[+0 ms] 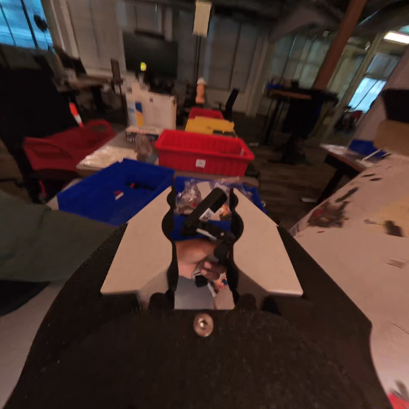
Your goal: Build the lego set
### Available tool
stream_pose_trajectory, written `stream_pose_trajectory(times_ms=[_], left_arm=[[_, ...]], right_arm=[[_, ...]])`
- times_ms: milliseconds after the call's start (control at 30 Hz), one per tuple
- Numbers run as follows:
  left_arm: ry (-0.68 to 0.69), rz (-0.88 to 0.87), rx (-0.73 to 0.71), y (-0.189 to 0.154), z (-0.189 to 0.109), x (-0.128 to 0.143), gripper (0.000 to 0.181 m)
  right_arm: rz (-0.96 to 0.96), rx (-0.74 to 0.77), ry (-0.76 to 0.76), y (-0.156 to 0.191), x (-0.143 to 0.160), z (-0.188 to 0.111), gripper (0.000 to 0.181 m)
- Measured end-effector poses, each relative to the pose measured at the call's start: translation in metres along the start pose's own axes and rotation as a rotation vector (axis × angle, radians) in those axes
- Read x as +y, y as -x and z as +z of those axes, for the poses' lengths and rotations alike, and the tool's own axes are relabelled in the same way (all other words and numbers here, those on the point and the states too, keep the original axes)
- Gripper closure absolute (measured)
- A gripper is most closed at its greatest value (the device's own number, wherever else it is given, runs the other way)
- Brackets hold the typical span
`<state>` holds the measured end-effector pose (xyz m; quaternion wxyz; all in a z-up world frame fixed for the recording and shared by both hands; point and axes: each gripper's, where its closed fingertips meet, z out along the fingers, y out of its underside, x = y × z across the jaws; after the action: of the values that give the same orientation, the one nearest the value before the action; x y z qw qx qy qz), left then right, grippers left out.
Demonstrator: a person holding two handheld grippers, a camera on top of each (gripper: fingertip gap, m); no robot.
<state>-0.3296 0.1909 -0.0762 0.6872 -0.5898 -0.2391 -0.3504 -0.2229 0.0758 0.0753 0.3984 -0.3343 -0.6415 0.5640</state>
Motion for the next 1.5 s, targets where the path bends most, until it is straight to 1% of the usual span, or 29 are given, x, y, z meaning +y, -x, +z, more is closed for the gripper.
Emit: stream_pose_trajectory(times_ms=[33, 67, 100, 133, 167, 200, 233, 267, 300, 333, 400, 467, 500, 600, 700, 833, 967, 1233, 1400, 1500], left_arm=[[0.001, -0.006, 0.002, 0.001, 0.0, 0.001, 0.173], [0.001, -0.017, 0.004, 0.001, 0.0, 0.001, 0.173], [0.0, -0.025, 0.005, 0.001, -0.001, 0.002, 0.173], [0.0, -0.028, 0.004, 0.002, -0.001, 0.003, 0.173], [0.0, -0.027, 0.004, 0.002, -0.001, 0.003, 0.173], [0.001, -0.027, 0.004, 0.002, -0.001, 0.004, 0.173], [0.003, -0.028, 0.005, 0.002, -0.001, 0.004, 0.173], [0.005, -0.029, 0.005, 0.003, -0.001, 0.005, 0.173], [0.008, -0.029, 0.006, 0.003, -0.001, 0.005, 0.173], [0.009, -0.029, 0.006, 0.004, -0.001, 0.006, 0.172], [0.009, -0.034, 0.01, 0.004, -0.001, 0.007, 0.172], [0.006, -0.049, 0.021, 0.005, -0.002, 0.008, 0.173], [0.007, -0.06, 0.029, 0.005, -0.002, 0.009, 0.173], [0.008, -0.132, 0.071, 0.006, -0.004, 0.013, 0.173], [0.01, -0.2, 0.116, 0.007, -0.006, 0.017, 0.174], [0.0, -0.178, 0.121, 0.004, -0.008, 0.014, 0.175], [-0.007, -0.156, 0.107, -0.001, -0.01, 0.01, 0.175], [0.003, 0.059, -0.002, -0.018, -0.01, -0.005, 0.176], [0.037, 0.307, -0.089, -0.035, -0.003, -0.014, 0.177], [0.084, 0.442, -0.105, -0.051, 0.009, -0.018, 0.181]], right_arm=[[0.005, 0.055, -0.064, -0.009, -0.015, -0.017, 0.137], [0.0, 0.146, -0.097, -0.026, -0.023, -0.036, 0.142], [-0.025, 0.267, -0.101, -0.047, -0.024, -0.056, 0.147], [-0.069, 0.402, -0.076, -0.069, -0.02, -0.078, 0.153], [-0.121, 0.539, -0.025, -0.092, -0.012, -0.101, 0.155], [-0.173, 0.659, 0.029, -0.11, -0.002, -0.124, 0.156], [-0.208, 0.755, 0.071, -0.123, 0.008, -0.143, 0.161], [-0.22, 0.84, 0.114, -0.136, 0.018, -0.161, 0.168], [-0.227, 0.887, 0.168, -0.144, 0.031, -0.171, 0.17], [-0.244, 0.895, 0.239, -0.148, 0.047, -0.175, 0.17], [-0.316, 0.857, 0.386, -0.149, 0.078, -0.166, 0.17], [-0.412, 0.803, 0.486, -0.144, 0.098, -0.147, 0.171], [-0.451, 0.785, 0.519, -0.142, 0.102, -0.137, 0.173], [-0.535, 0.751, 0.585, -0.139, 0.106, -0.11, 0.173], [-0.575, 0.741, 0.67, -0.141, 0.108, -0.091, 0.171], [-0.654, 0.752, 0.809, -0.149, 0.116, -0.08, 0.171], [-0.656, 0.749, 0.862, -0.153, 0.124, -0.074, 0.17], [-0.661, 0.756, 0.881, -0.156, 0.131, -0.07, 0.168], [-0.661, 0.763, 0.873, -0.156, 0.132, -0.07, 0.168], [-0.664, 0.766, 0.871, -0.157, 0.132, -0.07, 0.169]])
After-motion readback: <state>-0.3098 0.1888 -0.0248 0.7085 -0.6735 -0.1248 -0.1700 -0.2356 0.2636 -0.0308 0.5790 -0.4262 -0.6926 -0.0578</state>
